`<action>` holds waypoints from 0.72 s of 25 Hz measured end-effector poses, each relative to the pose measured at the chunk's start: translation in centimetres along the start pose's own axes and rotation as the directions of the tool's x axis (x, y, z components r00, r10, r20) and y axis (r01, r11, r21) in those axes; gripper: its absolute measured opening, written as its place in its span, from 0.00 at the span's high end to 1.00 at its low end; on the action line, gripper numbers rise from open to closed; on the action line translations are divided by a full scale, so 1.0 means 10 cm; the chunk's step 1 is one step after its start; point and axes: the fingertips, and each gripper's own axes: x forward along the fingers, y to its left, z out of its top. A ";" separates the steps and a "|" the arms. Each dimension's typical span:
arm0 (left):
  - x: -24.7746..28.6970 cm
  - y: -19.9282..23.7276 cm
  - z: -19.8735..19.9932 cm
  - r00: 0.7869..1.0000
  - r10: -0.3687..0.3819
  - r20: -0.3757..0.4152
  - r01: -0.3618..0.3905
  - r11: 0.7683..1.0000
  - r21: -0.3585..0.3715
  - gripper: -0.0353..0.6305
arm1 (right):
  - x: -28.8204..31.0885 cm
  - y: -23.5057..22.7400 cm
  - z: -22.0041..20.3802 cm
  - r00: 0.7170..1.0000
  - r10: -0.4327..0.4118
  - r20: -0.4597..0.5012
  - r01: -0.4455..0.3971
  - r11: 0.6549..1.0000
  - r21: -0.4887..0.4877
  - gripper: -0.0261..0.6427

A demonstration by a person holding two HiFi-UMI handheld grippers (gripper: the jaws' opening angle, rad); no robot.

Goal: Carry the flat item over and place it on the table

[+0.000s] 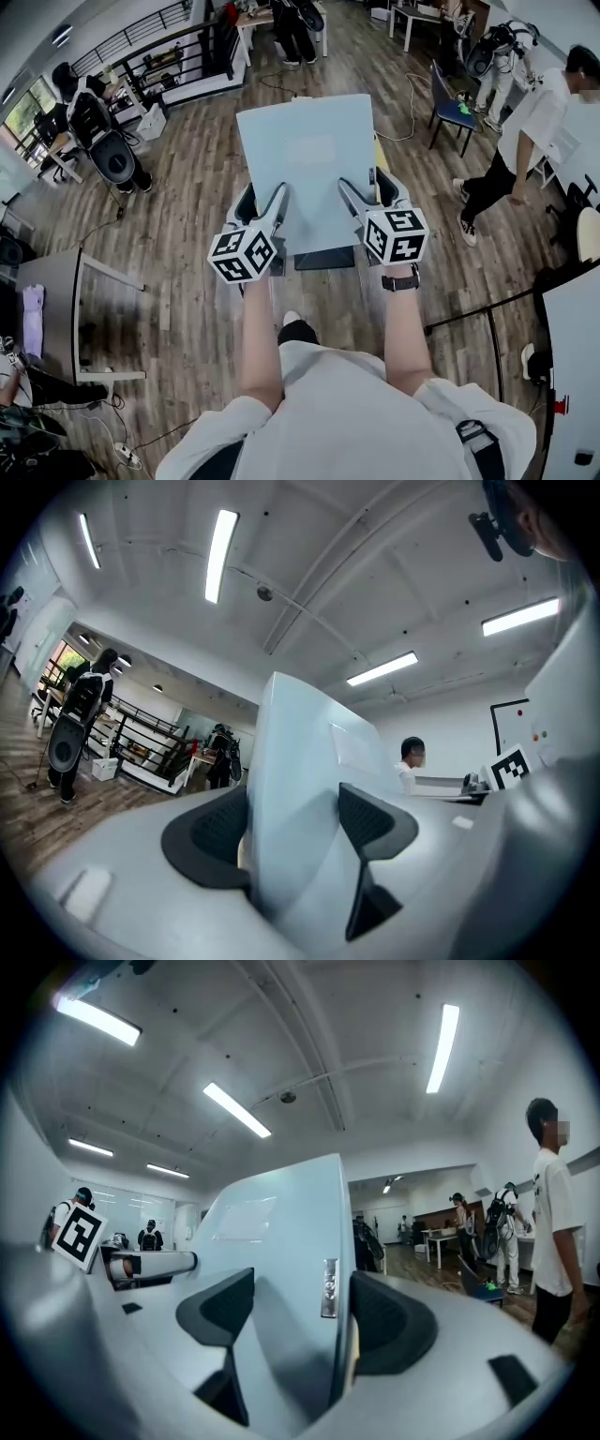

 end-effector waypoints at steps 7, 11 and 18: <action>0.60 0.68 0.14 1.000 0.007 0.000 -0.007 1.000 -0.001 0.50 | 0.93 -0.06 0.03 1.000 0.003 0.000 -0.003 1.000 0.014 0.48; 1.04 1.10 0.45 0.999 -0.006 0.043 0.006 1.000 -0.011 0.49 | 1.50 -0.09 0.28 0.999 -0.018 0.039 0.017 1.000 0.007 0.48; 1.75 1.63 0.50 0.998 -0.048 0.038 0.049 0.998 -0.032 0.49 | 2.30 -0.31 0.28 0.997 -0.070 0.029 0.069 0.997 0.016 0.48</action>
